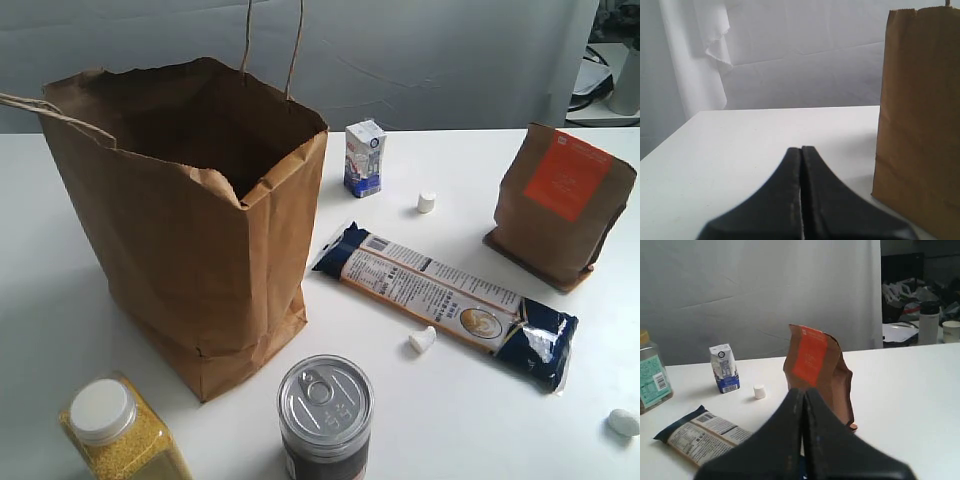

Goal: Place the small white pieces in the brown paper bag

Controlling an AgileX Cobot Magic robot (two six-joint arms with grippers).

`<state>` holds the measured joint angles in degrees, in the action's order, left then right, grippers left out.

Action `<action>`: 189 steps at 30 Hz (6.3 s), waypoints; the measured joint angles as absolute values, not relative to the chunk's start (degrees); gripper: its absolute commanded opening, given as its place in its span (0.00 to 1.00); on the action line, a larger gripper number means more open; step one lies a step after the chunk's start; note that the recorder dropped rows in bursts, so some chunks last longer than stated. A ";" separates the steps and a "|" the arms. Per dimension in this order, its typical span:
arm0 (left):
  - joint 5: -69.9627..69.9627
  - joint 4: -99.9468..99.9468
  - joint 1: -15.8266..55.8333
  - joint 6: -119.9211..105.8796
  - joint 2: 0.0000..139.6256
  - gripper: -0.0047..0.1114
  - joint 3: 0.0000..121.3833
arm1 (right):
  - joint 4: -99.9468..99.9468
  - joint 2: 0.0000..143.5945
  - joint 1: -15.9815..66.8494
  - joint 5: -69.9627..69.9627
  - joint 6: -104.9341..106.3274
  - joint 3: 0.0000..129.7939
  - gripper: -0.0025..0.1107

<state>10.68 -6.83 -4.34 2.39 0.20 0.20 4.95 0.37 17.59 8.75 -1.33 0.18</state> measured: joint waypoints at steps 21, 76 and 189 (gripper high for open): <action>10.68 -6.83 -4.34 2.39 0.20 0.04 0.20 | -10.37 56.61 35.88 54.61 -12.85 39.40 0.02; 10.68 -6.83 -4.34 2.39 0.20 0.04 0.20 | -15.26 84.13 25.72 33.28 -22.56 30.20 0.02; 10.68 -6.83 -4.34 2.39 0.20 0.04 0.20 | -9.75 108.25 48.04 29.87 -24.39 57.23 0.45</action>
